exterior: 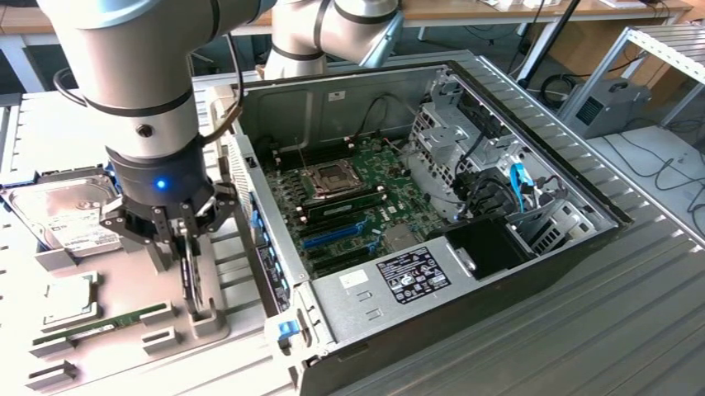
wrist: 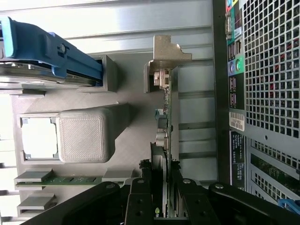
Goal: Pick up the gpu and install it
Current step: 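Pick up the gpu and move the gpu toward the slot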
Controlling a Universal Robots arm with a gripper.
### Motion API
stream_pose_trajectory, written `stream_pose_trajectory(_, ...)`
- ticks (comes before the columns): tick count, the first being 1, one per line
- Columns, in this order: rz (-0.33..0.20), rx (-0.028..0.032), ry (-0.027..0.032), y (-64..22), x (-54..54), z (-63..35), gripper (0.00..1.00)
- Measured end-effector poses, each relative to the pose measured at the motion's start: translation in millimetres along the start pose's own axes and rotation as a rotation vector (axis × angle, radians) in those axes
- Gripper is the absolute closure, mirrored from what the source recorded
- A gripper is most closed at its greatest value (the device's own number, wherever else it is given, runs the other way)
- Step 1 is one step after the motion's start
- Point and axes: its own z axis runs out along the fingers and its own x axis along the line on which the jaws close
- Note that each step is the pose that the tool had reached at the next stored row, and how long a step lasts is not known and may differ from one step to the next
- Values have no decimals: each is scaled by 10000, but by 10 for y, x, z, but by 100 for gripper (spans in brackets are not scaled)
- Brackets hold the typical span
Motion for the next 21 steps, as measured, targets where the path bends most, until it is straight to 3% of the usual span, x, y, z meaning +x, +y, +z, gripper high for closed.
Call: stream_pose_trajectory(21,0,0,1,-2,3,-85,74)
